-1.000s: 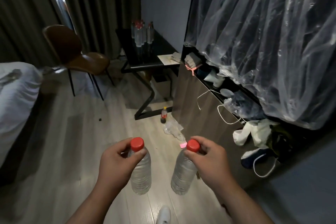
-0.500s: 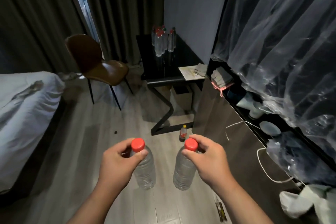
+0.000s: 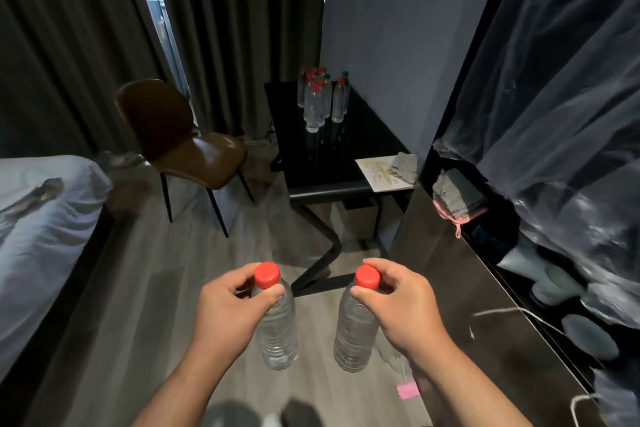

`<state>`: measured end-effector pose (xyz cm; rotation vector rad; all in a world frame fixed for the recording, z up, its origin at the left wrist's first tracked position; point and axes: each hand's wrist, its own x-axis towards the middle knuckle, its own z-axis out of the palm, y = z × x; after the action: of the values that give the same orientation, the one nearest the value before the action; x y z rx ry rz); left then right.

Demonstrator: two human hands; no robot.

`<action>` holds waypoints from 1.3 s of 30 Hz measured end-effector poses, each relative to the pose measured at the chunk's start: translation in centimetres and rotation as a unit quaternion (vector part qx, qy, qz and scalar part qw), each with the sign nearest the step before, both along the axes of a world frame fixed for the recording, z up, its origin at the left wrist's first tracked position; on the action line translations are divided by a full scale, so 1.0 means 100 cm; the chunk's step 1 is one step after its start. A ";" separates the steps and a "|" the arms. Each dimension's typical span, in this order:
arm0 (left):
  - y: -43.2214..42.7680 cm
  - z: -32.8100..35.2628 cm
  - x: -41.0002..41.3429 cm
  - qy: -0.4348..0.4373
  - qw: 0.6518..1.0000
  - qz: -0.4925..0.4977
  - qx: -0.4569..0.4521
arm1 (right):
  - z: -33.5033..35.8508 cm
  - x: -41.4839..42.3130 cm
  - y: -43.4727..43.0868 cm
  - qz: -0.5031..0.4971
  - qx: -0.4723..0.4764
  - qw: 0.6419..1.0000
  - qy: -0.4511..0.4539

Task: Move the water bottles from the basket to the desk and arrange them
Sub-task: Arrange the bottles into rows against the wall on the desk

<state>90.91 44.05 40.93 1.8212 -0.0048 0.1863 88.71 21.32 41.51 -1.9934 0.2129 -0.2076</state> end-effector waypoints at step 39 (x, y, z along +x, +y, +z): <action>0.075 0.013 0.586 0.026 0.999 -0.013 0.020 | 0.003 0.592 0.077 -0.003 0.047 0.999 0.024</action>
<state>149.48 51.58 42.23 1.8646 0.0045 0.1205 147.92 29.00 41.81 -1.9065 0.2554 -0.1521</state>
